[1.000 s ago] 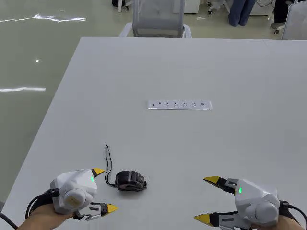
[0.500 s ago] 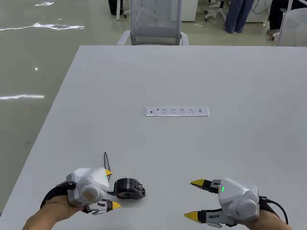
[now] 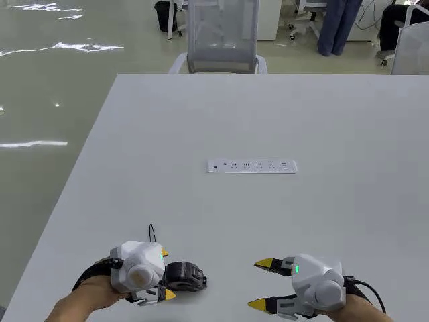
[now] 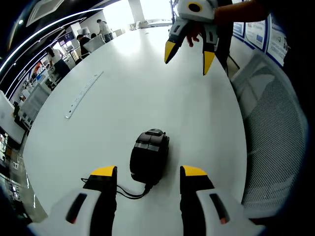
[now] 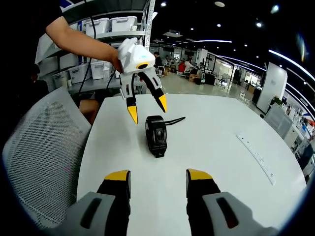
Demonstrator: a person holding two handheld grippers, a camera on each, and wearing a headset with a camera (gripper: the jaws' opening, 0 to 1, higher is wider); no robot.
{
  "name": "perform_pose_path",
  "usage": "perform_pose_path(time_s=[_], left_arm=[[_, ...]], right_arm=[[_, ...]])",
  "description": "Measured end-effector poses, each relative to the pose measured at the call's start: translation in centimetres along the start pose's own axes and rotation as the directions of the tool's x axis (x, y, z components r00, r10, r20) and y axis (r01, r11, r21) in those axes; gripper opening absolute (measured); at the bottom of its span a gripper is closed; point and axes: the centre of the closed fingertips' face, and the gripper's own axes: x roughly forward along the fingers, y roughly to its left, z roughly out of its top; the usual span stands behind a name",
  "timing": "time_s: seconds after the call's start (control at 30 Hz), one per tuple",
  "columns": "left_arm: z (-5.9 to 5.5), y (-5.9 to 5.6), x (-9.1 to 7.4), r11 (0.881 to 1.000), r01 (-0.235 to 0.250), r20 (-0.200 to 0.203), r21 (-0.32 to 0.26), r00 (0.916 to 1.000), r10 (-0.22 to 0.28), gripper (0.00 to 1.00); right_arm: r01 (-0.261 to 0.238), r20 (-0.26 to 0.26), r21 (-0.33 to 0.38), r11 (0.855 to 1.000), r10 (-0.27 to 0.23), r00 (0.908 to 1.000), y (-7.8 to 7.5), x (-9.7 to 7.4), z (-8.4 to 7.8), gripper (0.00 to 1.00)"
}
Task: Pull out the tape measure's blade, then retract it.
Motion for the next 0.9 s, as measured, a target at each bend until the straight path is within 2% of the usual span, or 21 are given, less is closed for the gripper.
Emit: perform_pose_path(time_s=[0.37, 0.7, 0.9], left_arm=[[-0.5, -0.1, 1.2, 0.996, 0.04, -0.032, 0.078, 0.9988, -0.038, 0.4], [-1.1, -0.1, 2.1, 0.99, 0.085, -0.066, 0.115, 0.9948, -0.078, 0.33], [-1.2, -0.2, 2.7, 0.983, 0.105, -0.091, 0.149, 0.9916, -0.092, 0.3]], right_arm=[[-0.051, 0.022, -0.026, 0.998, 0.051, 0.9984, -0.2, 2.8, 0.8, 0.41], [-0.066, -0.003, -0.036, 0.997, 0.066, 0.9978, -0.8, 5.3, 0.7, 0.37], [-0.094, -0.026, -0.037, 0.995, 0.093, 0.9953, -0.7, 6.9, 0.5, 0.35]])
